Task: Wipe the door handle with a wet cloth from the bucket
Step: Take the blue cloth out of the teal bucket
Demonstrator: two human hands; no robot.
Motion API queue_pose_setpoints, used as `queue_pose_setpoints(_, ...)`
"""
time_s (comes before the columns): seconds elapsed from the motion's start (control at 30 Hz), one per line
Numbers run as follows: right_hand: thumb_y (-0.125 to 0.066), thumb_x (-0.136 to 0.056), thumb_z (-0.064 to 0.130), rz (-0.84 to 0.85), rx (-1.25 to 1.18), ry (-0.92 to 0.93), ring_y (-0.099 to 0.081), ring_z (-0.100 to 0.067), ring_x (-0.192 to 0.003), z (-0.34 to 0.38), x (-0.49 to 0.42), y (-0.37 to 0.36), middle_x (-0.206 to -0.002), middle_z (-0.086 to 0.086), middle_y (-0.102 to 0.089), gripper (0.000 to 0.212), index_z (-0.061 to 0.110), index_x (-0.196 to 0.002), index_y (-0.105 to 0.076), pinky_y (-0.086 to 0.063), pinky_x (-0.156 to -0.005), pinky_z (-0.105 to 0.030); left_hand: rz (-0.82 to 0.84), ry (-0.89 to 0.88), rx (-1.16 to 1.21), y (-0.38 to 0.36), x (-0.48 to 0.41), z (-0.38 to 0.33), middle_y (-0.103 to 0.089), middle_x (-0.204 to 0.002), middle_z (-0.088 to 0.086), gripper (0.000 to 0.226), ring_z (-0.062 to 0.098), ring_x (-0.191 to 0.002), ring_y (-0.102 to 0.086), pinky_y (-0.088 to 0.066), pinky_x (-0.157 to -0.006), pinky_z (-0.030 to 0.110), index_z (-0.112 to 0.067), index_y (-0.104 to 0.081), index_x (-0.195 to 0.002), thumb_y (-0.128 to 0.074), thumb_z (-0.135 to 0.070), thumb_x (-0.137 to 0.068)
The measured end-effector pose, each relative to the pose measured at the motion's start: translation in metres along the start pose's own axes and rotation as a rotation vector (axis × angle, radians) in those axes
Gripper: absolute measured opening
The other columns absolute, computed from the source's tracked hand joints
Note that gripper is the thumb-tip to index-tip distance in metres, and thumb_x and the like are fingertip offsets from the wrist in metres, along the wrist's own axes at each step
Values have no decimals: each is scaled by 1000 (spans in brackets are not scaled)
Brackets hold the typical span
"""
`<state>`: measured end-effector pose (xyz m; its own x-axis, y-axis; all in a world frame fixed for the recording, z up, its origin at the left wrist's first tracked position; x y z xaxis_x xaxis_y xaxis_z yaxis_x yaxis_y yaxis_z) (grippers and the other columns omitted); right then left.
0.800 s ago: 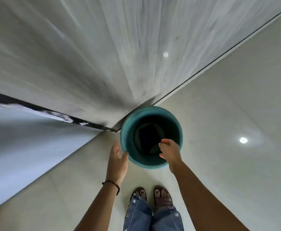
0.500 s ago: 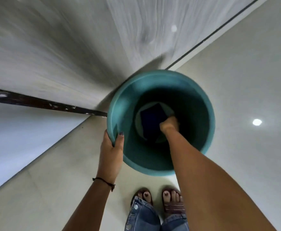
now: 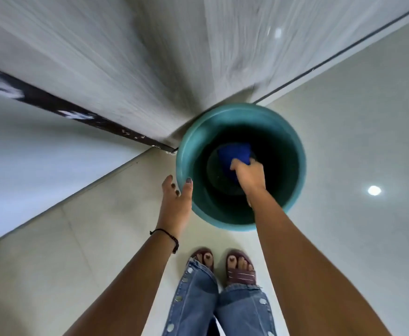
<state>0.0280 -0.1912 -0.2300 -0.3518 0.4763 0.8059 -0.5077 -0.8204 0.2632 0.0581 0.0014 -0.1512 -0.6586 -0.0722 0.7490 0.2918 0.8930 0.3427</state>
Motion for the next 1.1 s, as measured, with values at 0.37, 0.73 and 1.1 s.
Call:
queue_pose_setpoints(0.37,-63,-85,28,470,-189,195,-71,-29,-80,139,410,105,-95,-10,-75,25,22,-110,-64,-53,-83,-58,123,-196,421,97,307,-156,-66,-110,-6,30,-1,-95,-66,-55,-81,17,-18,-55,-118,-63,-13,-90)
queue_pose_setpoints(0.73,-69,-84,10,336,87,785,-67,-13,-87,203,678,64,-93,0,-72,17,22,-96,-71,-54,-76,-22,-120,-401,648,326,502,-143,-71,-97,0,21,6,-86,-68,-55,-75,17,-19,-64,-97,-62,0,-87)
queue_pose_setpoints(1.1,-56,-78,15,853,360,997,-62,-23,-60,100,962,-174,-72,-4,-67,6,15,-84,-56,-49,-53,-34,-230,-405,1128,578,601,36,-62,-128,13,36,26,-116,-59,-46,-97,43,-14,-58,-128,-42,-29,-99)
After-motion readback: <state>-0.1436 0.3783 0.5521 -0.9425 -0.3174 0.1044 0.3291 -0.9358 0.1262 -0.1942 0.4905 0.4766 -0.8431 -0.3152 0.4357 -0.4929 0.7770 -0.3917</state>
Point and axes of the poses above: each hand's wrist, its own x-axis away from the middle knuckle, its own y-axis out of the back of the hand, z = x × y, the point moved 8 cm from there along -x, towards the middle knuckle
